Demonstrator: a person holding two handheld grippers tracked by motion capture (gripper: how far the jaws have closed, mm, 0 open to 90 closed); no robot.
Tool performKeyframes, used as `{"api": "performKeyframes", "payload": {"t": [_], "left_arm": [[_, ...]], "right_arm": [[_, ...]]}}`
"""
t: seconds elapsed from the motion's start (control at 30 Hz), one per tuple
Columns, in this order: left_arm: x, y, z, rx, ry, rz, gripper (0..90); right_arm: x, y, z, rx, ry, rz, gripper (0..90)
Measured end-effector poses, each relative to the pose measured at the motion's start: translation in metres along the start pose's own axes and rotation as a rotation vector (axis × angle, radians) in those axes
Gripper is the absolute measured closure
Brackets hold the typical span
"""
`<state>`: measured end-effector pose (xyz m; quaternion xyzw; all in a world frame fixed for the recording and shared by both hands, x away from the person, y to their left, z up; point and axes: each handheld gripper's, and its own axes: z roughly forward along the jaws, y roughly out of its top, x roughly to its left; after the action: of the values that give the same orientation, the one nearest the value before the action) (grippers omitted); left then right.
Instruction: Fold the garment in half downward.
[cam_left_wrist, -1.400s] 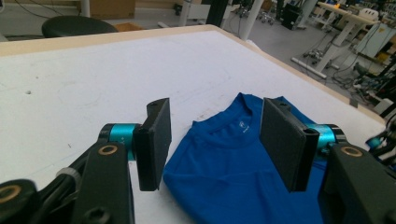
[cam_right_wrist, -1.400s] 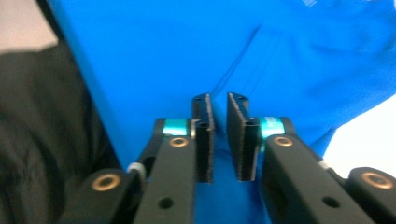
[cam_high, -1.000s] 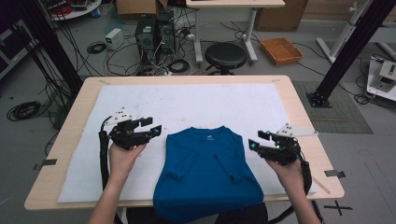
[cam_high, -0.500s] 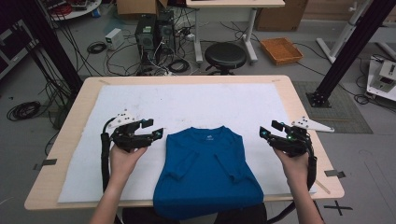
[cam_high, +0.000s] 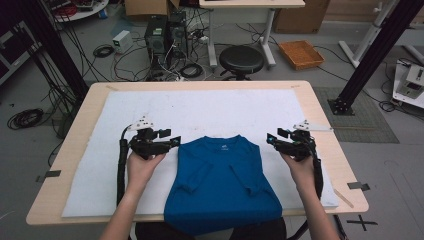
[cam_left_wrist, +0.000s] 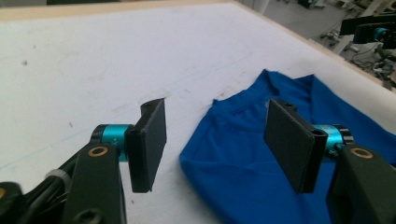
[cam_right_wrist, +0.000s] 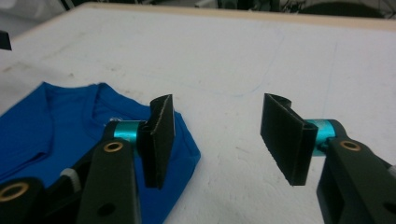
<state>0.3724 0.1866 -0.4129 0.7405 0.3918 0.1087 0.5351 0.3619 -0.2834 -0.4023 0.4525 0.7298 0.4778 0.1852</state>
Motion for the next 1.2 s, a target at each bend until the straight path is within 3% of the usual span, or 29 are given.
{"api": "performKeyframes", "payload": {"t": [0.1,0.2,0.23,0.27,0.3,0.37,0.43,0.5,0.53,0.67,0.77,0.83,0.87,0.97,1.07,1.1,1.13,1.2], "left_arm": [[0.004,-0.004,0.011,0.044,0.013,-0.015,41.7],[0.004,-0.009,0.021,0.103,0.042,-0.008,45.7],[0.005,-0.011,0.023,0.122,0.050,-0.005,47.0],[0.005,-0.012,0.026,0.132,0.056,-0.013,47.0],[0.006,-0.014,0.028,0.143,0.058,-0.014,49.1],[0.007,-0.016,0.033,0.156,0.055,-0.026,50.1],[0.005,-0.019,0.039,0.194,0.047,-0.014,52.7],[0.004,-0.020,0.041,0.208,0.052,-0.005,56.7],[0.003,-0.022,0.043,0.236,0.070,0.013,64.4],[0.004,-0.024,0.042,0.221,0.088,0.005,74.9],[0.004,-0.025,0.040,0.219,0.098,0.007,77.4],[0.002,-0.025,0.040,0.220,0.100,0.018,76.7],[0.001,-0.024,0.041,0.201,0.089,0.004,65.5],[0.002,-0.021,0.041,0.166,0.072,-0.006,55.3],[0.004,-0.015,0.046,0.160,0.069,-0.004,53.4],[0.005,-0.013,0.049,0.167,0.057,-0.007,53.4],[0.005,-0.011,0.052,0.184,0.047,-0.013,53.4],[0.004,-0.009,0.059,0.211,0.040,0.004,53.4]], "right_arm": [[0.001,0.000,0.012,0.039,0.001,0.007,51.3],[0.003,-0.003,0.027,0.109,0.000,0.013,55.5],[0.004,-0.006,0.036,0.157,0.003,0.017,58.4],[0.004,-0.006,0.036,0.157,0.003,0.017,58.4],[0.006,-0.010,0.044,0.207,0.003,0.042,59.4],[0.006,-0.013,0.048,0.229,0.007,0.039,60.3],[0.008,-0.018,0.056,0.291,0.013,0.023,73.3],[0.009,-0.019,0.056,0.292,0.006,0.000,78.2],[0.010,-0.019,0.055,0.283,-0.012,-0.020,85.5],[0.008,-0.018,0.050,0.259,-0.049,-0.020,86.2],[0.005,-0.018,0.047,0.248,-0.058,-0.010,86.2],[0.003,-0.018,0.045,0.239,-0.059,0.002,85.5],[0.003,-0.017,0.045,0.216,-0.045,-0.003,76.5],[0.003,-0.013,0.046,0.194,-0.028,-0.016,72.9],[0.005,-0.001,0.055,0.185,-0.001,-0.032,67.3],[0.005,-0.001,0.055,0.185,-0.001,-0.032,67.3],[0.007,0.003,0.062,0.185,0.028,-0.046,66.9],[0.008,0.004,0.066,0.202,0.030,-0.051,66.9]]}}
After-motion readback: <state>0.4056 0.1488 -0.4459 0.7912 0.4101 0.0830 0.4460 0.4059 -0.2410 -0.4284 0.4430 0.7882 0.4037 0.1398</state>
